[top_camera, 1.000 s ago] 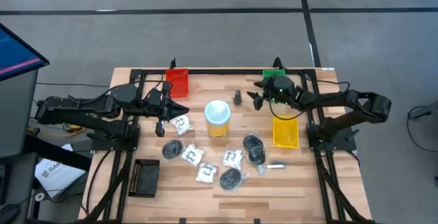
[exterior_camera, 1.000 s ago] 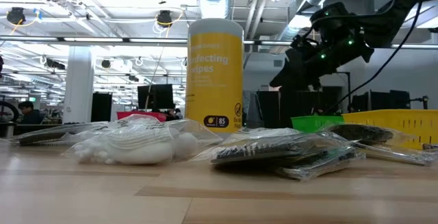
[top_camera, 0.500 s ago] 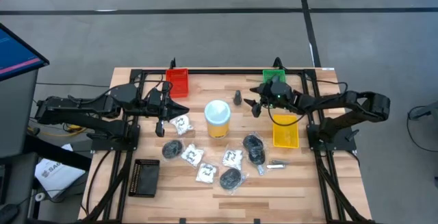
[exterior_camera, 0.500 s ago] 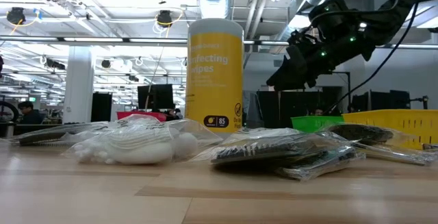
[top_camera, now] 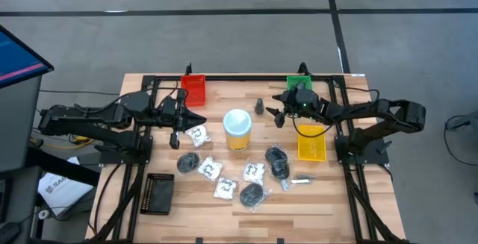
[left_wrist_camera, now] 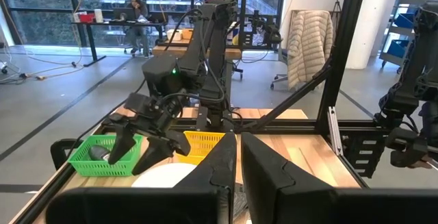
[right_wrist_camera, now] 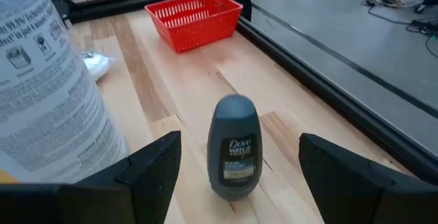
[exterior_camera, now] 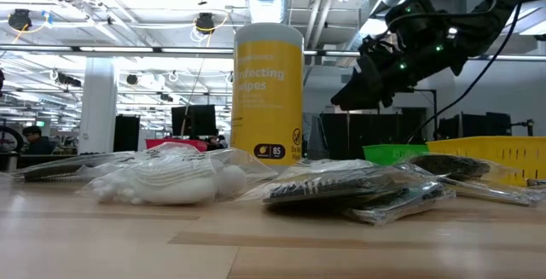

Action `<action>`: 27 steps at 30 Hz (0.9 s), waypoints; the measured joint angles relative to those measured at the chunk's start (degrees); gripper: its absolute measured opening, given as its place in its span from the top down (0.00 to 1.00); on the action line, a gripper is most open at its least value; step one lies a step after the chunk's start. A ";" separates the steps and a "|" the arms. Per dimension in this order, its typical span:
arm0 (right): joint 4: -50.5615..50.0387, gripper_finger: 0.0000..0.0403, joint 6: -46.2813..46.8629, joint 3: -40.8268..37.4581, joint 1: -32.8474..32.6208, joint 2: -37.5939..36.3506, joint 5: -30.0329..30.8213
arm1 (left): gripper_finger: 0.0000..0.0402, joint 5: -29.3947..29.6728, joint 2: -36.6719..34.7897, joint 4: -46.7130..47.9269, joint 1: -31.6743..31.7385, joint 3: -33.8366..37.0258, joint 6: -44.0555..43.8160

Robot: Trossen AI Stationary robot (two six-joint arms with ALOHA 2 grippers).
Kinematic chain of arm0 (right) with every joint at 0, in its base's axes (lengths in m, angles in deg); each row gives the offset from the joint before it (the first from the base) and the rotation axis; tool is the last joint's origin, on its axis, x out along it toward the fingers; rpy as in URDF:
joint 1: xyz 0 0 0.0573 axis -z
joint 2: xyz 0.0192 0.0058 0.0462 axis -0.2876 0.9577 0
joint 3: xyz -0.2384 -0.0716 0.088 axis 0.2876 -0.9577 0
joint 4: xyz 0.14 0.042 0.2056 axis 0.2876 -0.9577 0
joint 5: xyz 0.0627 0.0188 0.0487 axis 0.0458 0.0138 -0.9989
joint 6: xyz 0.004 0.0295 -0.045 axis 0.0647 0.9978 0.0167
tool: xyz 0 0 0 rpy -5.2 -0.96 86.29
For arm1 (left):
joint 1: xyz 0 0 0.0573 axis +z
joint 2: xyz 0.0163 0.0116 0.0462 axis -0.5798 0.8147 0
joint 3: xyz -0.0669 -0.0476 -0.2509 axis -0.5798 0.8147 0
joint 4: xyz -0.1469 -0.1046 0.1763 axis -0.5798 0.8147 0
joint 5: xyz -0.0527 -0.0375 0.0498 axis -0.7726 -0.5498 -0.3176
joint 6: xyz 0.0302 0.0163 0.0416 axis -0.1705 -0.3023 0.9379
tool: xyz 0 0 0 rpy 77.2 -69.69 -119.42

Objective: Pick & Place Travel size toiletries
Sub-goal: Put the black deodorant into the green bin

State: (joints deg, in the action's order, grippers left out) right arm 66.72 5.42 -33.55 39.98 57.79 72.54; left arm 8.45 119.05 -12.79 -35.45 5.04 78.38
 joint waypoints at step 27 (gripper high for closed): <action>10.44 0.30 -3.35 9.66 1.78 24.43 0.01 | 0.96 0.00 0.00 0.25 0.00 0.00 0.00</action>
State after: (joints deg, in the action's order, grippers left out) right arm 77.15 2.08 -23.88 41.77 82.22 72.55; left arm 8.45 119.05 -12.53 -35.45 5.04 78.38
